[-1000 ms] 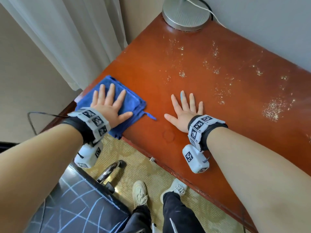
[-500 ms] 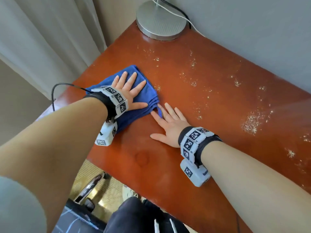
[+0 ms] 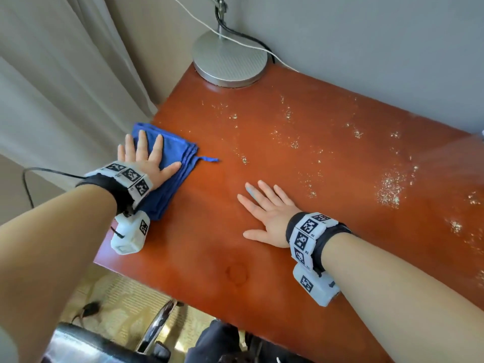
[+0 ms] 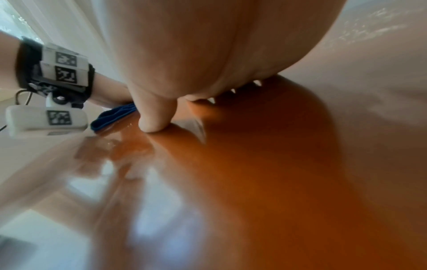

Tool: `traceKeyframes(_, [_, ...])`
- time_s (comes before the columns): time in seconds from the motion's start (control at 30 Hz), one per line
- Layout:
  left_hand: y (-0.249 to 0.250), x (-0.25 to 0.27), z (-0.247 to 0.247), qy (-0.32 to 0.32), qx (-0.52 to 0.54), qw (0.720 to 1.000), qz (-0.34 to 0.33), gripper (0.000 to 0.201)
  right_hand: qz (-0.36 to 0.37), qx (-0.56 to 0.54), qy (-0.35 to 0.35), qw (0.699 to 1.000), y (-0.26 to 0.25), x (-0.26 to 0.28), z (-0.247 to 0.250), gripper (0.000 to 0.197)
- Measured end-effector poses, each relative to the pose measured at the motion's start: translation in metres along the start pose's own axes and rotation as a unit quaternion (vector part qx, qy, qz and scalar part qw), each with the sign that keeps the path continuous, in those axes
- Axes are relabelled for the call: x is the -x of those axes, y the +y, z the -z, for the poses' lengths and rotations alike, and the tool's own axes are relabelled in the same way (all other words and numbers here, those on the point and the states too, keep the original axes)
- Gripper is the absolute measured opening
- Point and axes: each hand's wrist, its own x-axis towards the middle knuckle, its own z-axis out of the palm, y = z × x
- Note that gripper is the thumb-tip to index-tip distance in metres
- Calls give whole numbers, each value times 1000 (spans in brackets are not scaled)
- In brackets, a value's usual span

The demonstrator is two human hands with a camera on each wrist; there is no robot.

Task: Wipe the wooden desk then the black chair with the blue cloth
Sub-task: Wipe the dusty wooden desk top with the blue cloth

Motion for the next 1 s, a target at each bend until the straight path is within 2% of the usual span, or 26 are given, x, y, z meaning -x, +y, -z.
traceKeyframes(0.1, [5, 34, -15, -33, -72, 993, -84, 80, -6, 2, -1, 1000, -4, 1, 4, 75])
traceKeyframes(0.2, [24, 59, -26, -59, -139, 973, -174, 80, -7, -12, 4, 1000, -4, 2, 8, 77])
traceKeyframes(0.3, [34, 55, -23, -68, -154, 965, -200, 82, -13, -26, 5, 1000, -6, 3, 9, 81])
traceKeyframes(0.47, [47, 18, -7, -60, -162, 957, -232, 82, -27, -31, 2, 999, -10, 3, 10, 82])
traceKeyframes(0.57, [55, -6, 6, -45, -126, 968, -213, 82, -38, -29, -1, 999, -13, 3, 11, 82])
traceKeyframes(0.73, [40, -31, 18, -34, -37, 992, -112, 84, -61, -45, -6, 997, -18, 0, 13, 81])
traceKeyframes(0.9, [-1, -17, 9, -12, 9, 999, -28, 84, -63, -53, -4, 997, -20, 0, 13, 81])
traceKeyframes(1.0, [-13, 8, -5, -8, -13, 1000, -28, 82, -63, -47, -12, 997, -21, -1, 13, 80])
